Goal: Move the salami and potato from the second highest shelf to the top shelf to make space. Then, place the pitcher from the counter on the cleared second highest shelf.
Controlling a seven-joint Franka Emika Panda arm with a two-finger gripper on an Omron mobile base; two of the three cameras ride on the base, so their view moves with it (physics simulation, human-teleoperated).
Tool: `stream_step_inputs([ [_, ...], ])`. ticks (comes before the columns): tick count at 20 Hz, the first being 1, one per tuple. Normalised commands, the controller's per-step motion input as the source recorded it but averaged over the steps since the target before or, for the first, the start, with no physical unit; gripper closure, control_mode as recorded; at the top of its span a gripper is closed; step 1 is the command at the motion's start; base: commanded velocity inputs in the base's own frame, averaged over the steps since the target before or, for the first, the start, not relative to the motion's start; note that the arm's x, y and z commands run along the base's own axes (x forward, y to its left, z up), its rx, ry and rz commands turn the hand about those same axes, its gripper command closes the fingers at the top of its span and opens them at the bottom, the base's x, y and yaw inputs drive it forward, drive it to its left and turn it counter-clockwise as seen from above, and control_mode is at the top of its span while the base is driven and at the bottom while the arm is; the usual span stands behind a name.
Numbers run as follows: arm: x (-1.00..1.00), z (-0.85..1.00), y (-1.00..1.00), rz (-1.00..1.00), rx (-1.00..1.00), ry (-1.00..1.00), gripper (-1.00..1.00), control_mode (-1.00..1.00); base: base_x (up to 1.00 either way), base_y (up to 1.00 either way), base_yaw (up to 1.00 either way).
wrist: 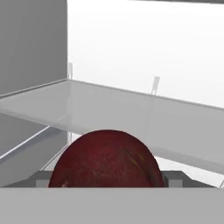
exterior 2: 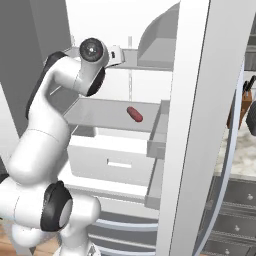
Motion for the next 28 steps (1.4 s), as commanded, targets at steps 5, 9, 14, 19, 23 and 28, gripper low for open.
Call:
stream_step_inputs([
  [5, 0.69, 0.01, 0.00, 0.04, 0.03, 0.00, 1.00, -1.00, 0.00, 0.00, 0.00],
  [9, 0.77, 0.04, 0.00, 0.04, 0.03, 0.04, 1.00, -1.00, 0.00, 0.00, 0.00],
  [14, 0.82, -0.02, 0.00, 0.04, 0.01, 0.11, 1.00, -1.00, 0.00, 0.00, 0.00],
  [19, 0.80, -0.07, 0.00, 0.06, 0.00, 0.08, 1.00, -1.00, 0.00, 0.00, 0.00],
  [23, 0.76, -0.06, 0.00, 0.05, 0.00, 0.01, -1.00, -1.00, 0.00, 0.00, 0.00],
  [28, 0.28, -0.32, 0.00, 0.01, 0.00, -0.09, -1.00, -1.00, 0.00, 0.00, 0.00],
])
